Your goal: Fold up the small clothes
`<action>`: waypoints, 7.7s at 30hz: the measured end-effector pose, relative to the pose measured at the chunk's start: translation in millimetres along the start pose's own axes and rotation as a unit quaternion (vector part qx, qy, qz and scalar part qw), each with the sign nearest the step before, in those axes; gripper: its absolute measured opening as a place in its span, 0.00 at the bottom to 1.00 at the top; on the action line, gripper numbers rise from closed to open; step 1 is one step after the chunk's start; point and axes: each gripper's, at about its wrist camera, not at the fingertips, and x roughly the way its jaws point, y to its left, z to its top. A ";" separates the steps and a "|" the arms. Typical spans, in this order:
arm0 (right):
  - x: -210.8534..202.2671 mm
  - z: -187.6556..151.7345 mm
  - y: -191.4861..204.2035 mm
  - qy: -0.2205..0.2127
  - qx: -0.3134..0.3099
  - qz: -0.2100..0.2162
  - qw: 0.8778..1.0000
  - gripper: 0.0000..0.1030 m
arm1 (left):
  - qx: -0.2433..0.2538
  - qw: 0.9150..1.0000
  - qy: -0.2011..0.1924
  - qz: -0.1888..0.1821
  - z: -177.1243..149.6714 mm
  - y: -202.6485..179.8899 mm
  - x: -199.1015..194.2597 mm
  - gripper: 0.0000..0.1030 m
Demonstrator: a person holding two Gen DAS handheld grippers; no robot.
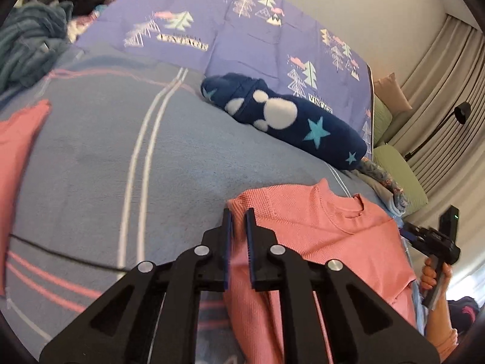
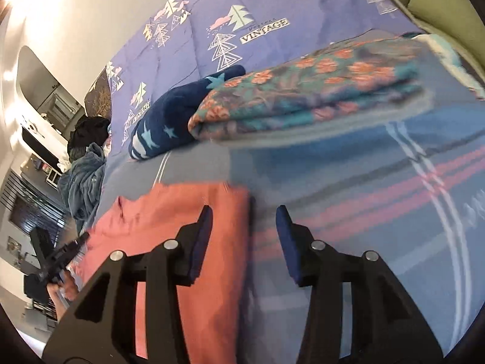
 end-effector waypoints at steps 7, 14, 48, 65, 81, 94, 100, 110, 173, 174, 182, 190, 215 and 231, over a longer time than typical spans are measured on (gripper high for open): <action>-42.0 -87.8 29.9 0.034 -0.118 -0.040 0.992 0.45 | 0.070 0.996 -0.018 -0.045 -10.4 -56.4 -50.2 0.40; -49.9 -106.0 30.5 0.022 -0.132 -0.152 0.979 0.47 | 0.199 0.971 0.046 0.123 -79.3 -87.7 -24.7 0.48; -249.7 -336.4 -7.6 0.018 0.001 0.078 0.997 0.45 | 0.067 0.992 0.094 -0.045 -304.8 -71.7 -237.4 0.64; -270.7 -338.7 -40.7 -0.004 0.113 0.129 0.985 0.04 | 0.031 0.996 0.083 -0.024 -316.6 -68.7 -255.4 0.05; -248.9 -338.6 -15.2 0.031 0.055 0.126 0.990 0.52 | 0.050 0.993 0.094 -0.048 -325.1 -79.4 -244.9 0.38; -282.2 -307.1 0.5 -0.047 0.056 0.177 0.982 0.04 | 0.047 0.994 -0.023 -0.095 -283.0 -88.6 -297.4 0.04; -287.9 -286.8 13.0 -0.066 0.031 0.189 0.979 0.04 | 0.043 0.995 -0.024 -0.088 -267.9 -92.8 -289.5 0.04; -285.0 -223.8 40.6 -0.100 -0.009 0.196 0.975 0.04 | 0.045 0.991 -0.070 -0.102 -207.1 -102.4 -285.8 0.04; 63.9 28.5 66.5 0.039 -0.201 -0.163 0.965 0.65 | 0.219 0.959 0.054 0.170 18.4 -74.7 39.4 0.40; 65.5 35.2 61.7 0.039 -0.176 -0.153 0.972 0.65 | 0.196 0.966 0.048 0.164 29.8 -69.6 41.7 0.40; 52.4 52.1 18.8 0.023 -0.047 -0.071 0.996 0.52 | 0.052 0.997 0.052 0.031 54.8 -30.7 40.5 0.42; 53.0 49.8 27.9 0.026 -0.062 -0.030 0.997 0.16 | 0.060 0.996 0.070 -0.003 44.5 -46.0 64.6 0.01; -90.2 -85.6 -7.9 -0.005 -0.028 -0.071 0.997 0.38 | 0.005 1.000 -0.001 0.012 -49.9 -9.3 -88.3 0.40; -112.6 -171.2 30.0 0.026 0.052 0.061 0.996 0.54 | -0.065 0.998 -0.005 -0.015 -134.8 -22.8 -109.9 0.52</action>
